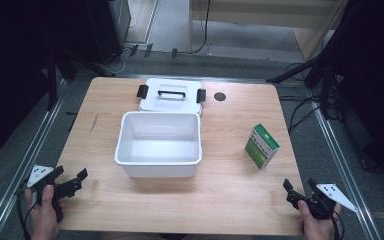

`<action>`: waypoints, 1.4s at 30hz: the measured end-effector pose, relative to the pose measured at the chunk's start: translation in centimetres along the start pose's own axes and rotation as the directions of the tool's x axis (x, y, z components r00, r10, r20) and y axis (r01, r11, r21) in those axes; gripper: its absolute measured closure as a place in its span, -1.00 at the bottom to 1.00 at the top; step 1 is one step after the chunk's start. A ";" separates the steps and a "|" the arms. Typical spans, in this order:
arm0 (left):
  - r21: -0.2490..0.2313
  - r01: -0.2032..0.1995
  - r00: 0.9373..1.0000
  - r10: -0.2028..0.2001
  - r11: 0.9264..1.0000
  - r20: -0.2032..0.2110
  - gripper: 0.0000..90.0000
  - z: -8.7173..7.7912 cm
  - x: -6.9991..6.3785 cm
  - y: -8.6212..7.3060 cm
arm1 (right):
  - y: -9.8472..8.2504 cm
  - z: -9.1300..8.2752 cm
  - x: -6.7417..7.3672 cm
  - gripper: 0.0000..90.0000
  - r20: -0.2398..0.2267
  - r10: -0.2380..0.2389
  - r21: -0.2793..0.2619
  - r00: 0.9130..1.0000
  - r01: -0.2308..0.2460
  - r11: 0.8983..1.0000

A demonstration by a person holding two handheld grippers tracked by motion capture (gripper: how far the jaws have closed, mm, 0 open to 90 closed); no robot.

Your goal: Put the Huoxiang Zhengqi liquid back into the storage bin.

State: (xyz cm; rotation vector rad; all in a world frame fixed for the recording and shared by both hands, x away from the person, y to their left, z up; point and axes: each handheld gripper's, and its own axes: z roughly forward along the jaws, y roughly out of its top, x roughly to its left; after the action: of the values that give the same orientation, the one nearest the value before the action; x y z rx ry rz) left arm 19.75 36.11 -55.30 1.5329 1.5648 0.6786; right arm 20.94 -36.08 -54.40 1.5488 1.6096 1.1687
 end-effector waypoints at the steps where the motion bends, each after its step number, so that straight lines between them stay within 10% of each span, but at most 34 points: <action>1: -0.001 -0.004 1.000 0.004 1.000 -0.001 -0.77 0.0 0.0 0.0 | 0.0 0.0 0.0 -0.80 -0.001 -0.002 0.002 1.000 0.002 1.000; 17: -0.008 -0.008 1.000 0.008 1.000 0.006 -0.77 -0.1 -0.1 0.0 | 0.1 0.0 0.3 -0.72 0.037 -0.034 0.008 0.999 0.034 0.999; 30: -0.011 -0.008 1.000 0.008 1.000 0.014 -0.77 -0.1 -0.1 -0.1 | 1.6 -0.2 0.5 -0.71 0.036 -0.135 0.139 0.990 0.129 0.982; 42: -0.011 -0.006 1.000 0.006 1.000 0.017 -0.77 -0.1 0.0 -0.1 | 6.5 0.1 1.8 -0.70 0.012 -0.294 0.258 0.956 0.281 0.924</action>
State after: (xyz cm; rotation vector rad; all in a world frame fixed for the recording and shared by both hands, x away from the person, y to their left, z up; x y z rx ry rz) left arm 19.61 36.11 -55.32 1.5316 1.5423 0.6751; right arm 23.70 -34.73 -48.38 1.4155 1.9349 0.7830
